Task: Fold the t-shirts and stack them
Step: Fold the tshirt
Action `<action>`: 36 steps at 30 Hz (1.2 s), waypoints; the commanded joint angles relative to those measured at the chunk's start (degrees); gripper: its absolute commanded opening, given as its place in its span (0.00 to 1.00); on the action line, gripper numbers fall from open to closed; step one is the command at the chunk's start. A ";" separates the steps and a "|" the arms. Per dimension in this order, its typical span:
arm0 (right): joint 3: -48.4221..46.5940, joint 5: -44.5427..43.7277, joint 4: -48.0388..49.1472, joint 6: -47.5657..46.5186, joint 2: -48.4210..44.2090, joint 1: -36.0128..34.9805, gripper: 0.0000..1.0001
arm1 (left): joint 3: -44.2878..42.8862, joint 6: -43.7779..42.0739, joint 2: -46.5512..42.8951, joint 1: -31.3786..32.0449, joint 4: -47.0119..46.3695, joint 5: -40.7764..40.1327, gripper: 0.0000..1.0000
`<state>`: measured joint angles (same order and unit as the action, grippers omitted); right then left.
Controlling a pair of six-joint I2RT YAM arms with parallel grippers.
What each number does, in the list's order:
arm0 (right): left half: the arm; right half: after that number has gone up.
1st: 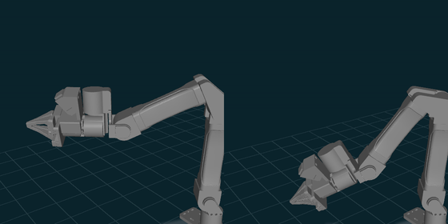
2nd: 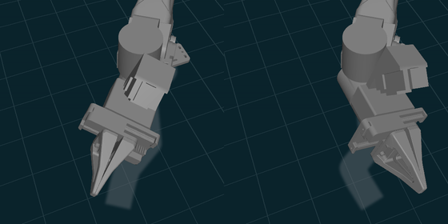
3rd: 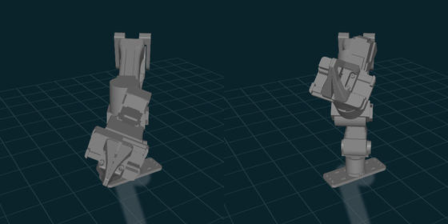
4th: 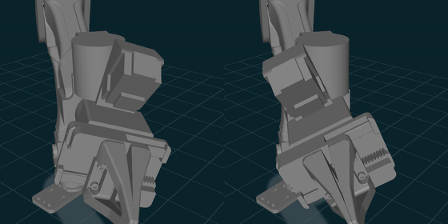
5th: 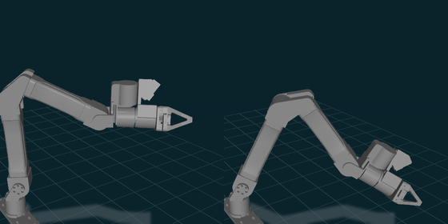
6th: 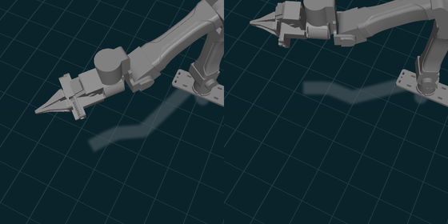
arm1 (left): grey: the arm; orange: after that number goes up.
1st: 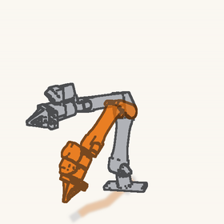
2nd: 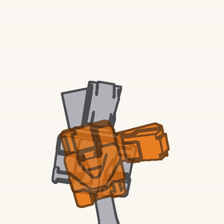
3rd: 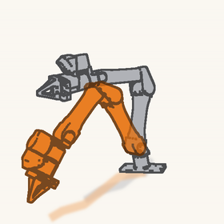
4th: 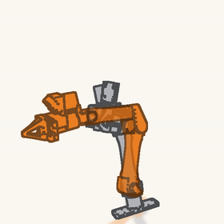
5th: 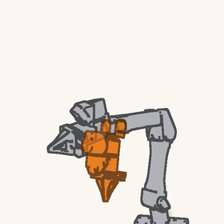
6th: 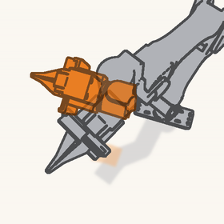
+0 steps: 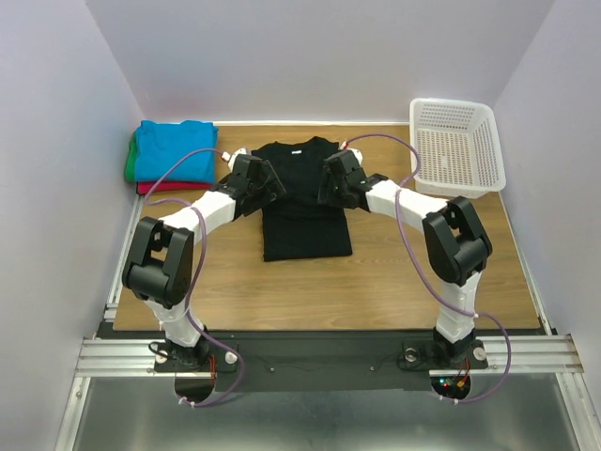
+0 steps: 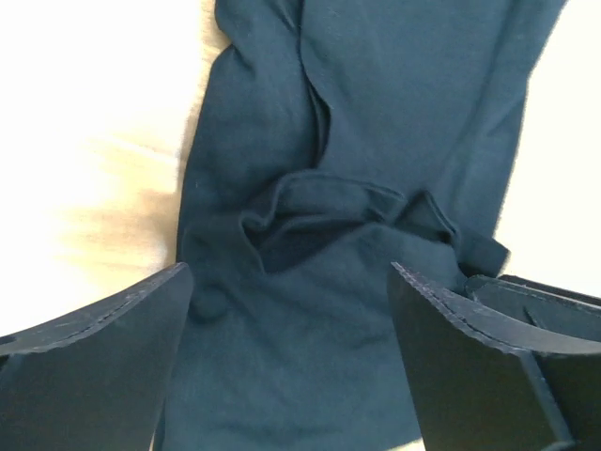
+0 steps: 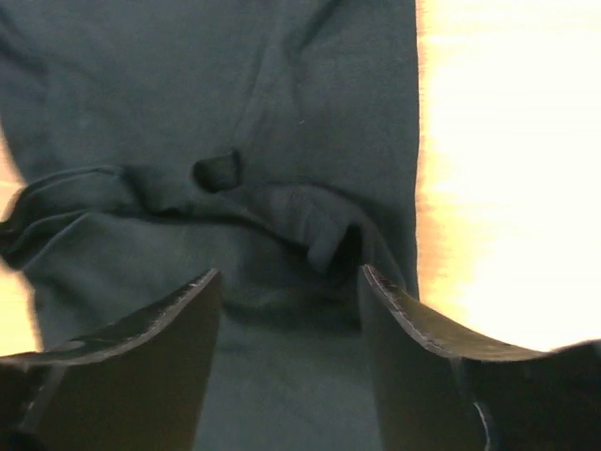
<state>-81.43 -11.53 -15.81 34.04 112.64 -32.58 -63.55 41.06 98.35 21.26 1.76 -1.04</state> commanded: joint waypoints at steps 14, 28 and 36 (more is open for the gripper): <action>22.35 8.90 2.45 0.15 -21.49 0.41 1.00 | 29.08 3.24 -25.92 0.28 -4.31 4.99 0.98; 30.80 11.00 3.86 5.50 -19.92 0.41 0.70 | 35.86 3.68 -18.28 0.45 -13.09 13.16 0.48; 34.40 11.26 5.18 6.74 -20.62 0.41 0.65 | 38.15 3.24 -17.75 0.63 -13.54 13.87 0.26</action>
<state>-49.28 -0.99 -11.66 39.46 92.20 -32.56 -27.31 45.34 79.77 21.39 -13.98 12.01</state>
